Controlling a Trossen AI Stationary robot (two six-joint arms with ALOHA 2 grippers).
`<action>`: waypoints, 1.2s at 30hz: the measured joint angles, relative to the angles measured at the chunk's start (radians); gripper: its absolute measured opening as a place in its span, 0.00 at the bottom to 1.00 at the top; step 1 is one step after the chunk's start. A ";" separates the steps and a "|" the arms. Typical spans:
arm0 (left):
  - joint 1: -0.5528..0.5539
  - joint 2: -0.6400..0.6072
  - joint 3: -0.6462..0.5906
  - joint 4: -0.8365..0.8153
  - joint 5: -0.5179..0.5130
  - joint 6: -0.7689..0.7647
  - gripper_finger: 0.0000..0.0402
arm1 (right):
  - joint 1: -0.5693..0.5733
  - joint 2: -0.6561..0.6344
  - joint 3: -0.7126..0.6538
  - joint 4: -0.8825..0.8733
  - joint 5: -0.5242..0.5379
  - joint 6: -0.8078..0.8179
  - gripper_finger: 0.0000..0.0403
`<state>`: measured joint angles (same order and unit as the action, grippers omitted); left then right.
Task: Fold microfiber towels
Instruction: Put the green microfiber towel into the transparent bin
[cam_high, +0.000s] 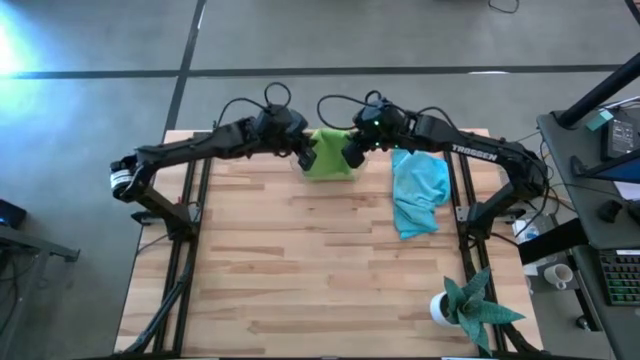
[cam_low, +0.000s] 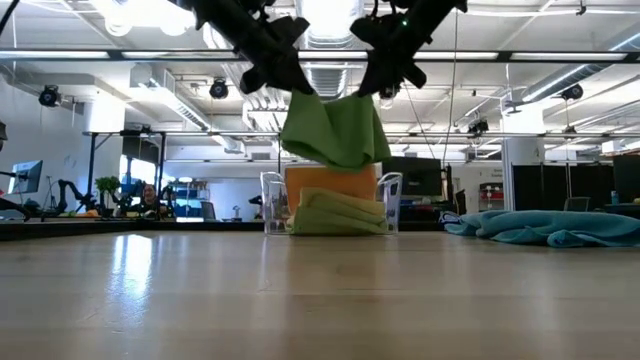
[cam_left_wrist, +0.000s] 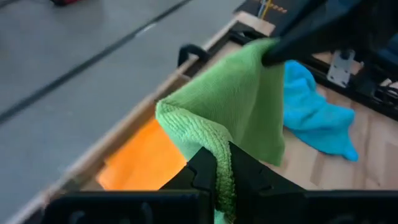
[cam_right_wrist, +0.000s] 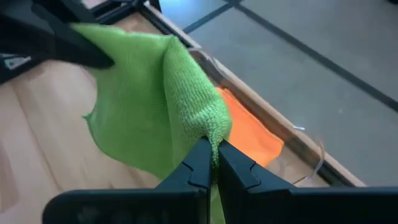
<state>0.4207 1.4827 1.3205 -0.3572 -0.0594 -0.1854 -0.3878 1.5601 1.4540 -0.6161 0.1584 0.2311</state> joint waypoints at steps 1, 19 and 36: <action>0.007 0.000 0.009 0.000 -0.001 0.012 0.02 | -0.004 0.004 0.002 0.006 0.000 0.000 0.02; 0.052 -0.001 0.054 -0.015 -0.025 0.068 0.02 | -0.040 -0.007 0.055 0.005 0.003 -0.090 0.02; 0.161 0.088 0.061 0.167 -0.209 0.267 0.02 | -0.165 0.079 0.064 0.239 0.021 -0.331 0.02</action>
<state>0.5819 1.5706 1.3815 -0.1905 -0.2685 0.0818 -0.5529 1.6392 1.5177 -0.3775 0.1791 -0.1002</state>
